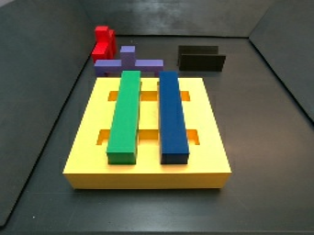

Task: Pick up the purple object. Move up. Move to above the board. Insert the purple object.
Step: Pick up the purple object.

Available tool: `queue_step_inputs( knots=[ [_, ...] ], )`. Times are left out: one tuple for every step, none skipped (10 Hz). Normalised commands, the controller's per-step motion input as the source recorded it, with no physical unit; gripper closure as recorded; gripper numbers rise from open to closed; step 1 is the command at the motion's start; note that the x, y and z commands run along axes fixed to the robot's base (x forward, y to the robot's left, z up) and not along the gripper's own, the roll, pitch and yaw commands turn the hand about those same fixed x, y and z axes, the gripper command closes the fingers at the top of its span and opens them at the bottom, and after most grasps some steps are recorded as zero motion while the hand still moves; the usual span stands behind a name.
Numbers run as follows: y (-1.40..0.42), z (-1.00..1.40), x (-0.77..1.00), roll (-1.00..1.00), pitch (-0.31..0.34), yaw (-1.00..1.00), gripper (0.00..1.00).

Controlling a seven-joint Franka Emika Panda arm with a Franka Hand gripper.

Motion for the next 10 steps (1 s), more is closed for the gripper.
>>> queue_step_inputs(
  knots=[
    [0.00, 0.00, 0.00, -0.01, 0.000, 0.00, 0.00],
    [-0.12, -0.02, -0.07, -0.03, -0.056, 0.00, 0.00],
    [-0.41, 0.00, -0.28, 0.00, -0.117, 0.03, 0.00],
    [-0.59, -0.05, -0.27, 0.05, -0.101, 0.00, 0.00],
    [-0.68, -0.12, -0.28, 0.12, -0.097, 0.00, 0.00],
    [-0.69, -0.18, -0.20, 0.13, -0.086, 0.00, 0.00],
    [-0.69, -0.28, -0.24, 0.12, -0.124, 0.03, 0.00],
    [-0.65, -0.37, -0.14, 0.06, -0.144, 0.21, 0.00],
    [-0.59, -0.38, -0.07, 0.08, -0.129, 0.20, 0.00],
    [-0.59, -0.36, -0.07, 0.18, -0.089, 0.17, 0.00]
  ],
)
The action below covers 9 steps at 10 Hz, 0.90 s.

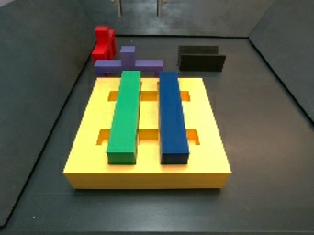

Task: Pick up the purple object. Move up. Move to above the board. Insert the purple object.
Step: Pick up the purple object.

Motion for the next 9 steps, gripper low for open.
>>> queue_step_inputs(
  knots=[
    [-0.58, -0.29, -0.05, 0.26, -0.057, 0.17, 0.00],
    [-0.55, -0.27, 0.00, 0.23, -0.020, 0.17, 0.00],
    [-0.57, -0.18, 0.00, 0.25, -0.020, 0.17, 0.00],
    [-0.56, -0.15, -0.03, 0.27, -0.030, 0.15, 0.00],
    [-0.37, -0.18, 0.02, 0.24, 0.000, 0.00, 0.00],
    [-0.27, -0.12, 0.00, 0.26, 0.019, 0.00, 0.00],
    [-0.18, -0.16, 0.00, 0.24, 0.004, -0.03, 0.00],
    [-0.10, -0.21, 0.00, 0.19, 0.004, -0.06, 0.00],
    [-0.04, -0.19, 0.00, 0.13, 0.000, -0.07, 0.00]
  ],
)
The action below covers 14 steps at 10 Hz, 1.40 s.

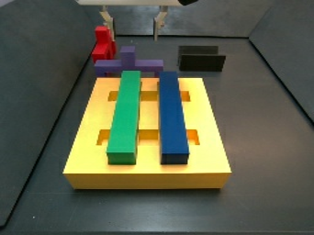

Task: Pick up the purple object. Move up. Move to above the board. Insert the purple object.
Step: Pick up the purple object.

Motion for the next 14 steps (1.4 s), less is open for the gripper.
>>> queue_step_inputs(
  knots=[
    [0.00, -0.16, 0.00, 0.04, 0.000, -0.04, 0.00],
    [0.00, -0.17, 0.00, 0.02, 0.000, -0.01, 0.00],
    [0.03, -0.15, 0.00, 0.00, 0.000, 0.00, 0.00],
    [0.04, -0.17, -0.02, 0.00, 0.000, -0.01, 0.00],
    [0.05, -0.17, -0.04, 0.00, 0.000, -0.02, 0.00],
    [0.07, -0.16, -0.07, 0.00, 0.000, -0.05, 0.00],
    [0.06, -0.16, -0.04, 0.00, 0.000, -0.11, 0.00],
    [0.06, -0.16, -0.03, 0.00, 0.000, -0.11, 0.00],
    [0.04, -0.14, -0.04, 0.00, 0.000, -0.09, 0.00],
    [0.00, -0.13, -0.02, 0.00, 0.000, -0.01, 0.00],
    [0.00, -0.12, -0.03, 0.00, -0.003, 0.00, 0.00],
    [0.00, -0.15, -0.04, 0.00, -0.010, -0.03, 0.00],
    [0.00, -0.17, -0.05, 0.00, -0.013, -0.07, 0.00],
    [0.00, -0.20, -0.03, 0.00, -0.014, -0.11, 0.00]
  ],
)
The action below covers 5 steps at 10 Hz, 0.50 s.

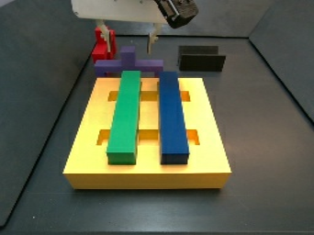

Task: Pick up the purple object. Move up. Move to above the board. Insert the purple object.
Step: Pick up the purple object.

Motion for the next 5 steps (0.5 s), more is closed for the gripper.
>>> queue_step_inputs(
  knots=[
    [0.00, -0.20, 0.00, -0.02, -0.016, -0.15, 0.00],
    [0.00, -0.16, 0.00, -0.09, -0.043, -0.17, 0.00],
    [0.03, -0.09, 0.00, -0.16, -0.084, -0.12, 0.00],
    [0.03, -0.01, -0.01, -0.11, -0.046, -0.01, 0.00],
    [0.00, 0.00, -0.04, -0.05, -0.029, 0.00, 0.00]
  ],
)
